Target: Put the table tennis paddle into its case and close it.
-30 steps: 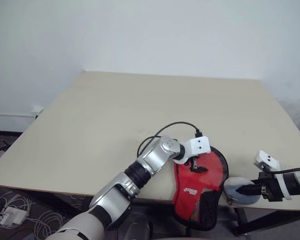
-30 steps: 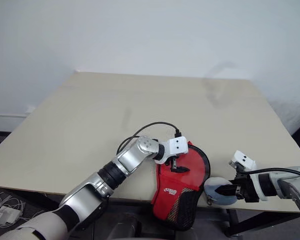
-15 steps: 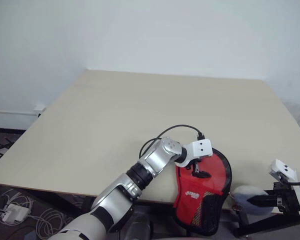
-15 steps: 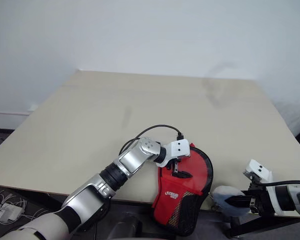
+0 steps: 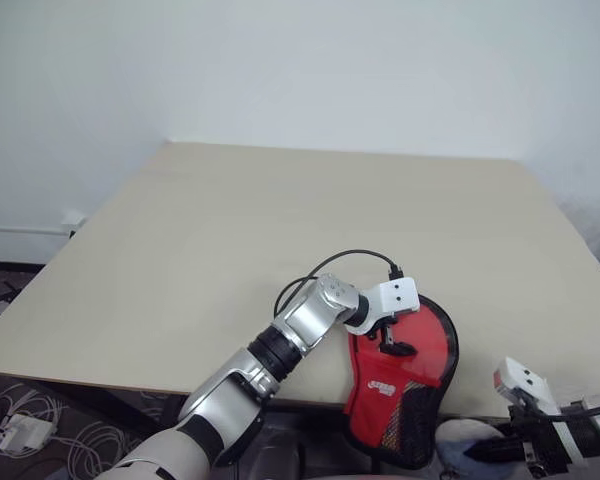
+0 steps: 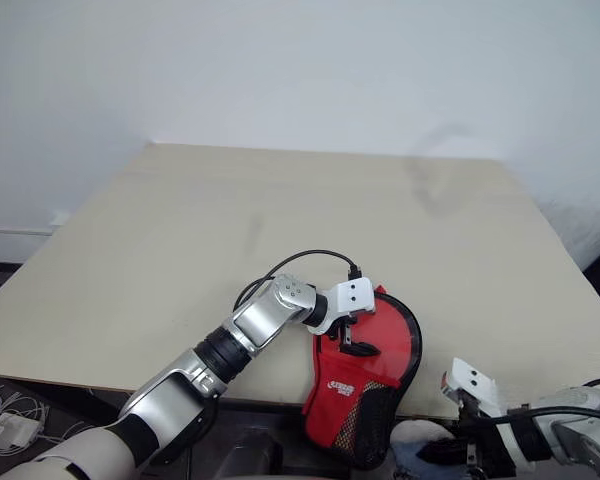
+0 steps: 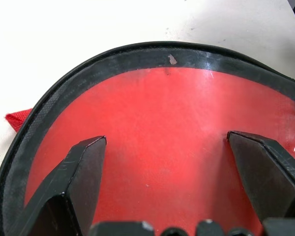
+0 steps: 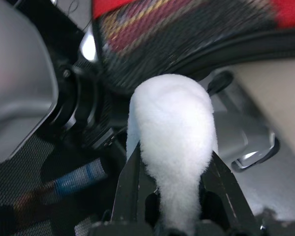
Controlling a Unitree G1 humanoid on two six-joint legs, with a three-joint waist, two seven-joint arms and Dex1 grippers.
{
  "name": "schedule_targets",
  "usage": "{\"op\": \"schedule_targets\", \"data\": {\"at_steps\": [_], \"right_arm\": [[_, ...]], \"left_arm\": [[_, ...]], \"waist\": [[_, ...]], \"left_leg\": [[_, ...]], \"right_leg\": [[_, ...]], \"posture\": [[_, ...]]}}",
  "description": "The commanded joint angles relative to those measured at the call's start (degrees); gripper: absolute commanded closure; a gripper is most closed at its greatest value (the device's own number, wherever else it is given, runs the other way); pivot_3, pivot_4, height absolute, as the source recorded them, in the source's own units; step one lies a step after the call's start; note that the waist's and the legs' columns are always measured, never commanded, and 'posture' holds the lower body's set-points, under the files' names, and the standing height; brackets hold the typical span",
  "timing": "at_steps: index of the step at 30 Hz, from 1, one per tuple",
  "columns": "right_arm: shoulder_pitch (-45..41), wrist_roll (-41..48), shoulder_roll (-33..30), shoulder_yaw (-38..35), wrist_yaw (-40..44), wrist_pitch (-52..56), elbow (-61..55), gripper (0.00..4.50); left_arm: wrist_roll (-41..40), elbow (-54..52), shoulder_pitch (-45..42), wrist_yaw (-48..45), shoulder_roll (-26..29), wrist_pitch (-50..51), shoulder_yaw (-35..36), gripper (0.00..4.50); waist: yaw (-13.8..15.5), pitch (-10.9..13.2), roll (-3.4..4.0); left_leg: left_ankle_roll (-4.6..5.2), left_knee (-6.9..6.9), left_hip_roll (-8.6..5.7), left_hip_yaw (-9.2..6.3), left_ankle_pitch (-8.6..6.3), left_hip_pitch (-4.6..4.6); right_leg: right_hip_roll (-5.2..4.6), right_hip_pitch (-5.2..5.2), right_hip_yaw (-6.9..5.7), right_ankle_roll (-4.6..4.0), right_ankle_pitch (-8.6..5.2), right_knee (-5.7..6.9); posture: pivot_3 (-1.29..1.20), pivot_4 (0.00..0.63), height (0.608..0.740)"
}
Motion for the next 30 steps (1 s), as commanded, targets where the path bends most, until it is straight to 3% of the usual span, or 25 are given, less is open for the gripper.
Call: {"op": "schedule_targets", "data": {"at_steps": [1,5,14,26,30], "right_arm": [[2.74,0.13,-2.17,0.60,2.87,-2.06,-3.05,4.25],[4.96,-0.50,-3.27,1.92,3.04,-4.14,-5.06,4.25],[-4.33,6.82,-0.45,-0.61,2.08,-0.91,-1.96,4.25],[-14.50,6.74,3.96,-0.32,-2.77,-0.37,6.31,0.05],[-18.70,5.77,4.51,-1.11,-4.12,-1.09,10.60,0.05]], "left_arm": [[2.52,2.82,2.08,-0.03,1.31,2.60,-2.53,0.29],[2.39,2.86,2.13,0.12,1.36,2.57,-2.35,0.29],[2.44,2.81,2.26,0.57,2.04,2.49,-1.55,0.29],[2.05,0.31,3.80,0.29,3.19,4.23,-1.38,0.29],[1.69,-0.26,4.18,0.37,3.30,5.32,-1.08,0.29]], "waist": [[0.00,-0.02,-0.03],[0.06,-0.03,-0.04],[-0.02,-0.03,-0.11],[-1.14,-0.08,-0.10],[-1.23,-0.11,-0.08]], "left_leg": [[0.00,0.00,0.01,0.00,0.00,0.00],[-0.01,-0.02,0.01,0.01,-0.01,-0.01],[-0.01,0.02,0.04,0.01,-0.03,0.01],[-0.01,0.05,0.16,0.00,-0.03,0.05],[-0.01,0.06,0.16,0.01,-0.03,0.06]], "right_leg": [[0.00,0.00,0.00,0.00,0.00,0.00],[0.00,0.00,0.00,0.00,0.00,-0.01],[0.03,0.00,0.00,0.00,0.00,-0.01],[0.13,0.01,0.00,-0.01,0.02,0.03],[0.15,0.01,0.02,-0.02,0.03,0.03]], "posture": [[0.00,0.000,0.740],[0.00,0.000,0.740],[0.00,0.000,0.740],[0.00,0.000,0.740],[0.00,0.000,0.740]]}}
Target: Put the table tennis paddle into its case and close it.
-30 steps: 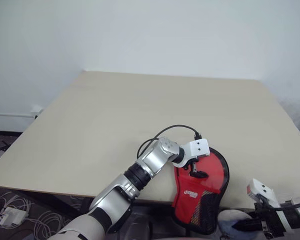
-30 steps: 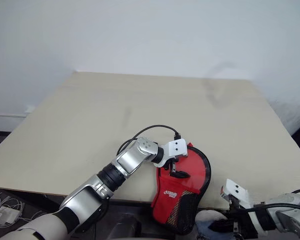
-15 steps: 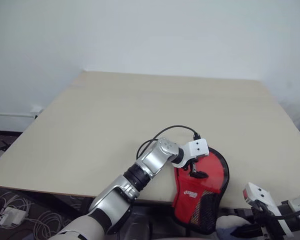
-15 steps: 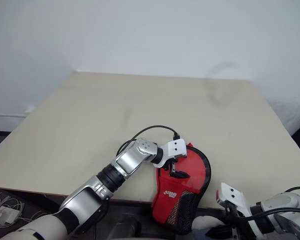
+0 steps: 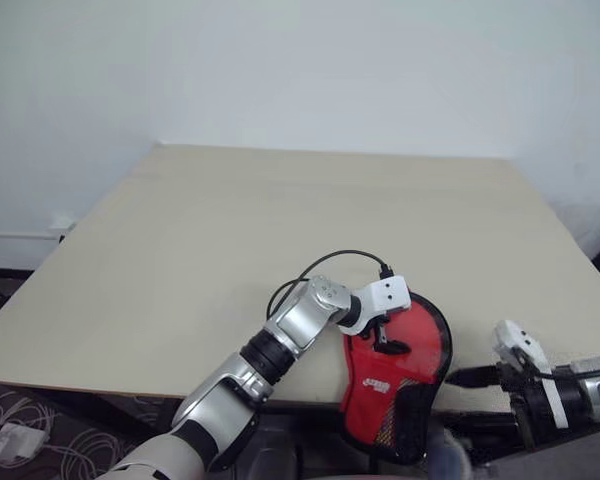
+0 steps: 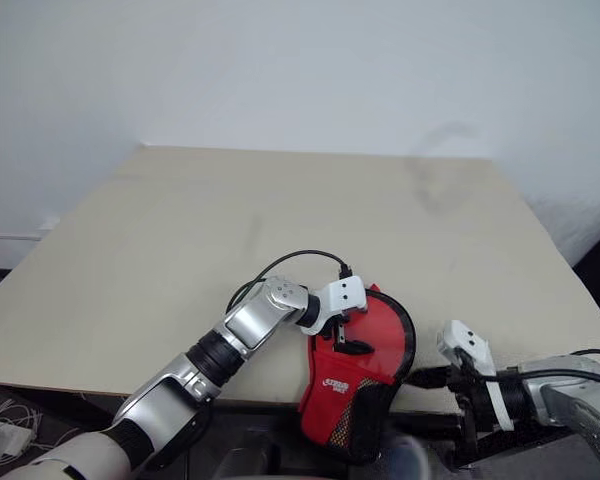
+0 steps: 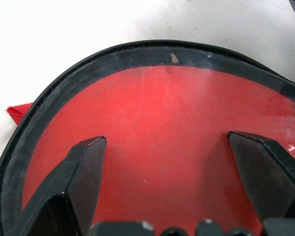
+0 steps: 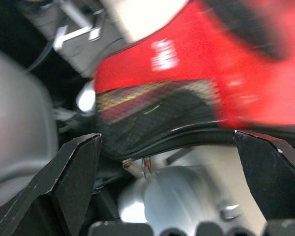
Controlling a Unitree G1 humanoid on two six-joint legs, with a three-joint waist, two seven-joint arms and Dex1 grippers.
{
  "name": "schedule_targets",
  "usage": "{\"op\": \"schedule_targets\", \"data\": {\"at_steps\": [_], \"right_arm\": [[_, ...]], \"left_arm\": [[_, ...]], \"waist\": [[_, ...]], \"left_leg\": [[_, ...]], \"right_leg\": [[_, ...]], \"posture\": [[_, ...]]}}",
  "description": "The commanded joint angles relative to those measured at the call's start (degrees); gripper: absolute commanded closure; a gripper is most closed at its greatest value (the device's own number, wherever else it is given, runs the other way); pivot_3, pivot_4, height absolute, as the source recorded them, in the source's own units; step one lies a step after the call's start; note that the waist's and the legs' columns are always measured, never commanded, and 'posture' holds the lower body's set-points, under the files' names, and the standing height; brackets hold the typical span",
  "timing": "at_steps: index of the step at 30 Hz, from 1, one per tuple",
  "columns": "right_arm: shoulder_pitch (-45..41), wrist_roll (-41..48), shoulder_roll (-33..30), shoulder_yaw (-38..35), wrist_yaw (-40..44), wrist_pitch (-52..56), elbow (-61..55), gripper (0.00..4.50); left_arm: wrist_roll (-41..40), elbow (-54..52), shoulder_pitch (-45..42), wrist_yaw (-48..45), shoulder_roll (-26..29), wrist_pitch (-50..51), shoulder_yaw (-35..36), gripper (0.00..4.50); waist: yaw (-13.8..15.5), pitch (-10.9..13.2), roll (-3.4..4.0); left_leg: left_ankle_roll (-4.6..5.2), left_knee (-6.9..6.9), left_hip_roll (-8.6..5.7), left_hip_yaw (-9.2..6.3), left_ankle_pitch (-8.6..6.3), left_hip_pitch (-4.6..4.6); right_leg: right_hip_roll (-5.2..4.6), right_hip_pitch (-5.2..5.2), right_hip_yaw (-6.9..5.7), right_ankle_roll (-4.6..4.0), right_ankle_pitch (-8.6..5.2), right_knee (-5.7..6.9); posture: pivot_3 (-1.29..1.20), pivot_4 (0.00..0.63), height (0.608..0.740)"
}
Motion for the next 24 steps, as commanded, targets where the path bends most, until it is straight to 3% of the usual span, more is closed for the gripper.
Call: {"op": "schedule_targets", "data": {"at_steps": [1,10,17,24], "right_arm": [[-4.82,0.06,0.69,-2.28,-1.72,-0.33,3.57,0.05],[-24.83,-8.92,16.72,0.08,-22.51,-0.26,24.93,0.05],[-28.67,-11.41,21.50,2.93,-25.74,1.46,27.73,0.05],[-29.69,-11.09,21.96,4.48,-23.94,3.87,28.44,0.05]], "left_arm": [[1.97,2.75,2.15,-0.27,1.65,3.05,-2.36,0.29],[1.07,3.28,1.60,0.11,1.78,0.71,0.16,0.29],[-5.76,0.37,0.43,-3.28,3.11,1.56,7.59,0.29],[-11.38,-6.33,0.51,-9.31,10.36,3.20,12.14,0.29]], "waist": [[-0.02,-0.01,0.01],[-0.16,-0.17,0.18],[-0.19,-0.07,0.44],[-0.28,0.02,0.57]], "left_leg": [[0.00,0.00,0.00,0.00,0.00,0.00],[0.01,-0.02,0.02,-0.01,0.02,0.03],[0.20,-0.09,0.02,-0.02,0.15,0.00],[0.13,-0.03,0.02,0.00,0.16,-0.02]], "right_leg": [[0.01,-0.01,0.00,0.00,0.00,0.01],[0.09,-0.03,0.03,-0.11,0.10,0.07],[0.17,-0.24,0.12,-0.21,0.15,0.47],[0.17,-0.29,0.14,-0.22,0.14,0.70]], "posture": [[0.00,0.000,0.740],[0.00,0.000,0.740],[0.00,0.000,0.740],[0.00,0.000,0.740]]}}
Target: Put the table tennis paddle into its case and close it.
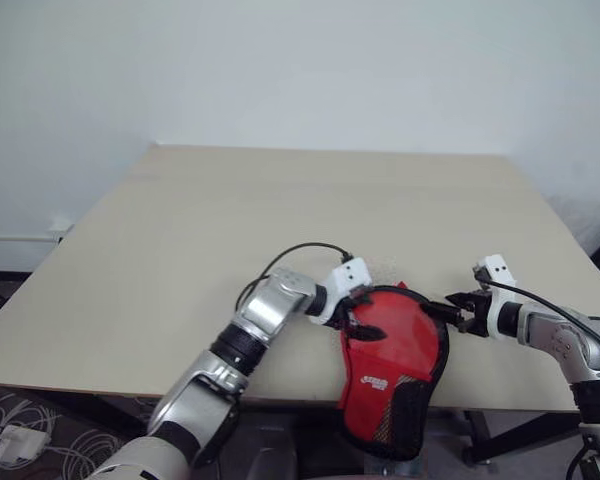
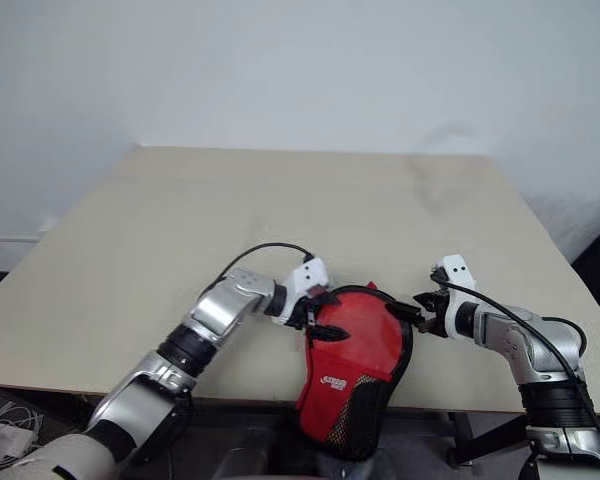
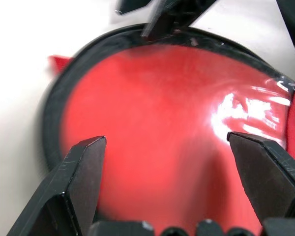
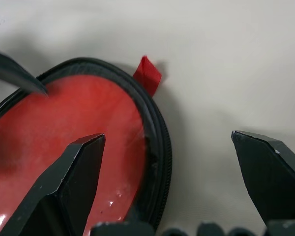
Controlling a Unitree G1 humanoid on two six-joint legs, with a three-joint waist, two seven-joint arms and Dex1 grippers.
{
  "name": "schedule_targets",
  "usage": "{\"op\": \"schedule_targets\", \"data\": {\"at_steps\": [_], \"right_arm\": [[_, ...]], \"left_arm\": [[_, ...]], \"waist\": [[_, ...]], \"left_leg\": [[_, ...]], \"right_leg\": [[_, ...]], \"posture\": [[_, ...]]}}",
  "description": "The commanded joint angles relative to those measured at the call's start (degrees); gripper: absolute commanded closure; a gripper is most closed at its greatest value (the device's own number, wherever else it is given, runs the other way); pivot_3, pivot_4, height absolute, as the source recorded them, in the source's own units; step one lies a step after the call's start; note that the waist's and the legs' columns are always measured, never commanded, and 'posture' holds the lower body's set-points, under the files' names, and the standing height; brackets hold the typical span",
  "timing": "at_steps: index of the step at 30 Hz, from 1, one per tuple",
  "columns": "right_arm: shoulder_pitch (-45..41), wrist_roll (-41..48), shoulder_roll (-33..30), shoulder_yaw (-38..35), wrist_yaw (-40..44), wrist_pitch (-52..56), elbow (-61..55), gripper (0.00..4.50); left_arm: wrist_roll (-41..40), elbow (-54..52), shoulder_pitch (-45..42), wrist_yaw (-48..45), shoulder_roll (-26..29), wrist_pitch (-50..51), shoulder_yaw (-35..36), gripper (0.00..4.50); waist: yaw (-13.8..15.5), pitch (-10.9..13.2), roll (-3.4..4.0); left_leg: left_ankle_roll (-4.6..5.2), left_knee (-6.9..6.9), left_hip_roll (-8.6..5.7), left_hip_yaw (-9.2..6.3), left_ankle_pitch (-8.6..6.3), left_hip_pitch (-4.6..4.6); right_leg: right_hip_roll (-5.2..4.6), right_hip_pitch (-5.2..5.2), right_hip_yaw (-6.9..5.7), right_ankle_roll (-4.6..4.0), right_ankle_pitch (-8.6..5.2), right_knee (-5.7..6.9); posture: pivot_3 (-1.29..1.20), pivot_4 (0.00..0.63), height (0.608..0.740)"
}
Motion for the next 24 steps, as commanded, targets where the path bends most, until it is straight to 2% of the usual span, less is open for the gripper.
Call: {"op": "schedule_targets", "data": {"at_steps": [1,5,7,8,10,16,21,24], "right_arm": [[-2.12,-0.26,-0.14,0.08,0.62,0.69,-0.14,0.05],[-2.62,-1.07,0.03,1.65,1.28,0.97,1.32,0.05],[-2.79,-3.55,0.34,3.67,1.39,-2.25,2.93,0.05],[-3.31,-4.82,0.42,4.67,1.01,-2.91,4.27,0.21],[-3.95,-6.51,0.21,6.11,1.18,-3.69,5.76,0.66],[-4.17,-6.87,0.02,5.78,3.63,-5.85,6.13,2.74],[-4.13,-2.37,0.01,2.86,7.20,-4.12,2.37,4.44],[-4.18,-2.36,-0.20,2.58,7.34,-3.52,1.25,4.47]], "left_arm": [[-2.78,-5.06,-0.06,-2.20,2.05,0.97,2.56,0.29],[-4.49,-7.58,0.62,-2.08,4.64,3.62,4.42,0.29],[-4.82,-8.96,1.42,-2.03,6.32,4.47,4.99,0.29],[-5.22,-10.06,2.00,-2.18,7.28,5.00,5.19,0.29],[-5.94,-11.76,2.83,-2.17,8.65,5.72,5.37,0.29],[-8.43,-13.50,3.50,-0.38,9.95,9.03,8.10,0.29],[-8.32,-13.31,4.04,0.81,10.86,9.37,8.54,0.29],[-8.74,-13.46,4.31,1.07,11.12,9.71,8.75,0.29]], "waist": [[0.00,0.01,0.01],[0.07,0.01,0.01],[0.03,0.01,0.01],[0.00,0.01,0.02],[-0.57,0.01,0.02],[-1.17,0.00,0.00],[-1.28,0.01,0.01],[-1.28,0.01,0.01]], "left_leg": [[0.00,0.00,0.00,0.00,0.00,0.00],[-0.02,0.01,0.00,0.00,-0.01,0.00],[-0.04,0.01,0.00,0.00,-0.02,0.00],[-0.04,0.00,0.00,0.00,-0.01,0.01],[-0.04,-0.01,0.01,0.00,-0.01,0.03],[-0.10,0.01,0.00,-0.03,-0.02,0.04],[-0.08,-0.01,0.00,-0.03,-0.01,0.03],[0.00,-0.03,0.00,-0.03,0.04,0.02]], "right_leg": [[0.00,0.00,0.00,0.00,0.00,-0.01],[0.00,-0.01,-0.01,0.00,0.00,-0.02],[0.00,-0.02,-0.01,0.00,0.00,-0.01],[0.00,-0.02,-0.01,0.00,0.00,-0.01],[0.00,-0.01,-0.01,0.00,0.00,0.00],[0.00,0.04,-0.04,0.00,0.00,0.00],[0.00,0.02,-0.03,0.00,0.00,0.03],[0.00,0.02,-0.03,0.01,0.00,0.03]], "posture": [[0.00,0.000,0.740],[0.00,0.000,0.740],[0.00,0.000,0.740],[0.00,0.000,0.740],[0.00,0.000,0.740],[0.00,0.000,0.740],[0.00,0.000,0.740],[0.00,0.000,0.740]]}}
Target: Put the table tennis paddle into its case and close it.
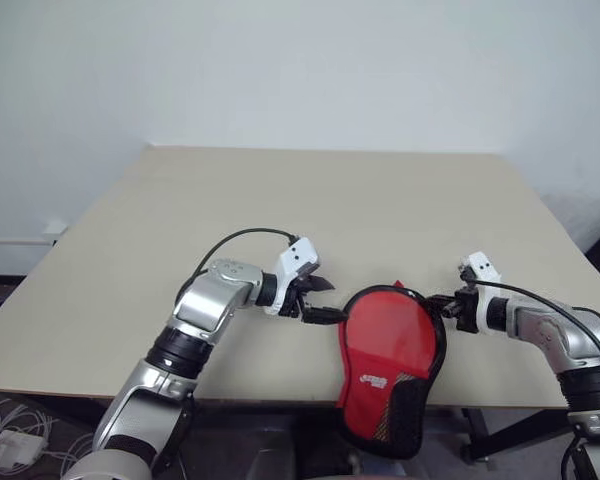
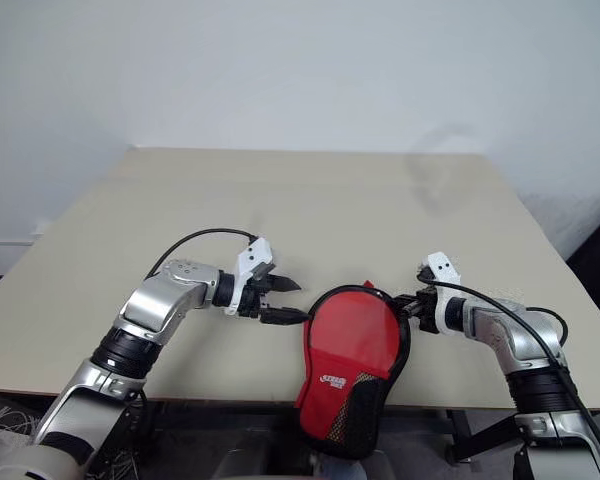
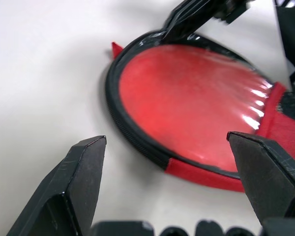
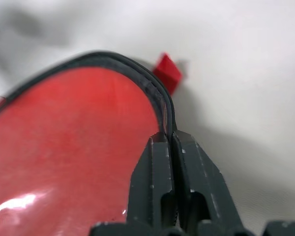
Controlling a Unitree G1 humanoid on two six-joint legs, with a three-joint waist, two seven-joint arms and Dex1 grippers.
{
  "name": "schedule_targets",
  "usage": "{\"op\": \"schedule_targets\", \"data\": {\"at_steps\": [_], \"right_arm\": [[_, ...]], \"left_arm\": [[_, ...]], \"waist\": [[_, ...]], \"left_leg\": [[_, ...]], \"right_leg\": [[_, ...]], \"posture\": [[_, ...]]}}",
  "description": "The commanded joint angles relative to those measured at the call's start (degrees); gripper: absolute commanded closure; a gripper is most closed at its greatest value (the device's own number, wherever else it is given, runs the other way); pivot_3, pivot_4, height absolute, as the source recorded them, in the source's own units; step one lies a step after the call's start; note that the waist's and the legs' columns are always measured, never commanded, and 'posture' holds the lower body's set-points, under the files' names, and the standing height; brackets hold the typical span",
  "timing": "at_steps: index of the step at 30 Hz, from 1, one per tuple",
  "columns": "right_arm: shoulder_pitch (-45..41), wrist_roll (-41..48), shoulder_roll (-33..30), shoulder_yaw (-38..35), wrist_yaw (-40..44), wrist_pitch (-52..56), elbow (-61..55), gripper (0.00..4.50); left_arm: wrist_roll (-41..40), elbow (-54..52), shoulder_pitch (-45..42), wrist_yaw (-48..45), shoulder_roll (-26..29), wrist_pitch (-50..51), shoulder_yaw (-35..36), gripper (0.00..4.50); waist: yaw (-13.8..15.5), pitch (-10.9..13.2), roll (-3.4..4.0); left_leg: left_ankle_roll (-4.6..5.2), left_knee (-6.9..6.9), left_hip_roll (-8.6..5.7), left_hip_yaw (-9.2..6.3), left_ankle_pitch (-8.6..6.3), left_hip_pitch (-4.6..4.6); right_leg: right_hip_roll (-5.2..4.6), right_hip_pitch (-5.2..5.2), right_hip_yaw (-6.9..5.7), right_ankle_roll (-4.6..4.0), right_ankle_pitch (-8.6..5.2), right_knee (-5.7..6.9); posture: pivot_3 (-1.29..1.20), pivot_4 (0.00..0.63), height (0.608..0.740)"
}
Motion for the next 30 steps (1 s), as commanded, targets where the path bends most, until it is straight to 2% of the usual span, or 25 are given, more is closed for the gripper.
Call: {"op": "schedule_targets", "data": {"at_steps": [1,6,9,12,18,22,30], "right_arm": [[-0.71,1.31,-0.16,-2.03,0.42,0.59,-3.14,4.47],[-6.99,4.10,4.64,-9.49,-6.90,1.34,-3.66,4.47],[-13.19,4.19,8.08,-13.90,-14.05,0.64,-0.68,4.47],[-17.01,2.50,9.63,-15.53,-18.54,-0.60,2.46,4.47],[-26.25,-0.10,11.40,-19.98,-26.90,-8.95,16.83,4.47],[-29.11,-1.18,12.15,-19.89,-28.33,-11.72,23.07,4.47],[-25.28,-8.38,13.88,-11.62,-26.31,-9.89,32.92,4.47]], "left_arm": [[-1.41,-1.89,-0.22,0.27,0.65,0.22,1.20,0.29],[-1.61,-2.74,1.18,0.18,1.44,0.55,0.47,0.29],[-1.76,-3.56,2.22,0.22,1.51,0.72,-0.15,0.29],[-1.73,-4.27,2.79,0.53,1.49,0.84,-0.61,0.29],[-2.15,-6.30,4.14,1.18,2.22,1.62,-1.01,0.29],[-2.60,-7.43,4.63,1.77,2.52,2.31,-0.82,0.29],[-3.55,-8.54,4.90,2.81,3.12,3.25,0.78,0.29]], "waist": [[-0.01,0.01,0.00],[-0.23,0.23,0.23],[-0.18,0.39,0.36],[0.00,0.44,0.36],[-0.19,0.51,0.43],[-0.23,0.55,0.49],[-1.31,0.55,0.50]], "left_leg": [[-0.01,0.00,0.00,0.00,-0.01,0.00],[-0.05,-0.05,0.00,0.01,0.00,-0.01],[-0.08,-0.06,0.00,0.01,0.03,-0.01],[0.01,-0.08,0.00,0.00,0.12,-0.03],[0.04,-0.12,0.00,0.00,0.16,-0.05],[0.06,-0.31,0.00,0.01,0.23,-0.05],[0.08,-0.33,0.00,-0.01,0.29,-0.01]], "right_leg": [[0.00,0.00,0.00,0.00,0.00,0.00],[0.01,-0.05,0.03,-0.01,0.01,0.03],[0.01,-0.08,0.03,-0.01,0.02,0.08],[0.01,-0.08,0.03,-0.01,0.02,0.07],[0.00,-0.09,0.02,-0.02,0.03,0.04],[0.02,-0.18,0.03,-0.02,0.03,0.07],[0.04,-0.12,0.05,-0.01,0.03,0.06]], "posture": [[0.00,0.000,0.740],[0.00,0.000,0.740],[0.00,0.000,0.740],[0.00,0.000,0.740],[0.00,0.000,0.740],[0.00,0.000,0.740],[0.00,0.000,0.740]]}}
